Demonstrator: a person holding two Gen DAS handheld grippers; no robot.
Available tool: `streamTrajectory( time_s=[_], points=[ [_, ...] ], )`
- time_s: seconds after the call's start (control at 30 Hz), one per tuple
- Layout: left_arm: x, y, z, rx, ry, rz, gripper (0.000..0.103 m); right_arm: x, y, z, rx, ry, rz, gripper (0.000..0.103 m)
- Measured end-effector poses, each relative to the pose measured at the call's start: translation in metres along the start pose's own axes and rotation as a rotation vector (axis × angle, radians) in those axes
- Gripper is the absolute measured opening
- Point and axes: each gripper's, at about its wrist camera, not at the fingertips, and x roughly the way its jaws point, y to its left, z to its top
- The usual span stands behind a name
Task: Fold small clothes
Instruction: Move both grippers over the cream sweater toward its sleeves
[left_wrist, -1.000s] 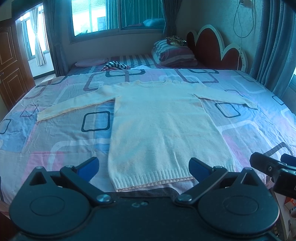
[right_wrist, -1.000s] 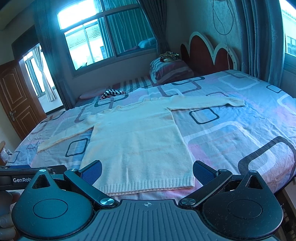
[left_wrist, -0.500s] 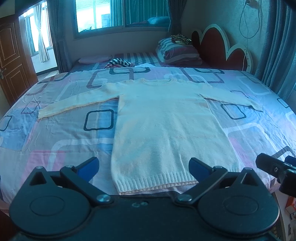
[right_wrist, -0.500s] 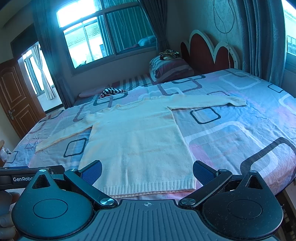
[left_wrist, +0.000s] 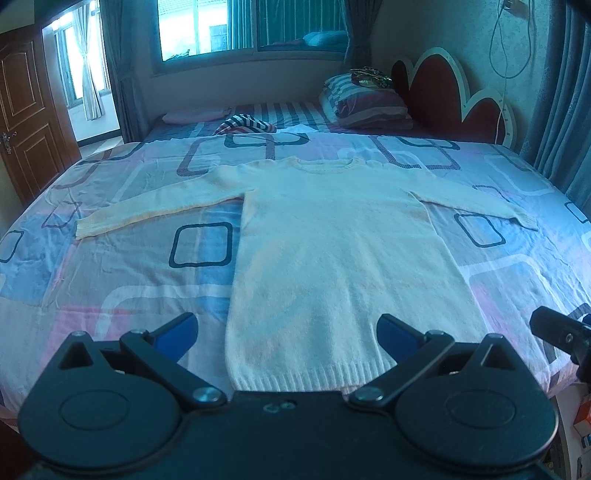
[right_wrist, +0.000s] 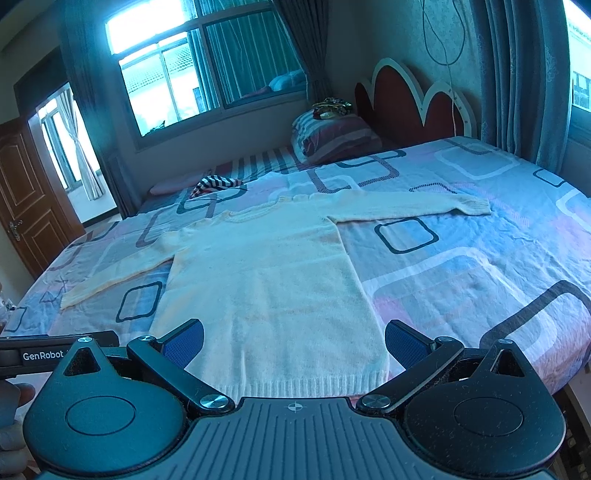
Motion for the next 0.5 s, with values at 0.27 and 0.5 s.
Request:
streamTrajectory(
  time_s=[0.27,0.5],
  points=[
    [0.024,0.0,0.018,-0.015,0.008,0.013,0.102,0.025,-0.013,0.014,0.009,0.014,-0.034,0.103],
    [0.058,-0.002,0.041,-0.019,-0.003,0.028,0.102,0.061,-0.034,0.034,0.02,0.017,-0.083,0.103]
  ],
)
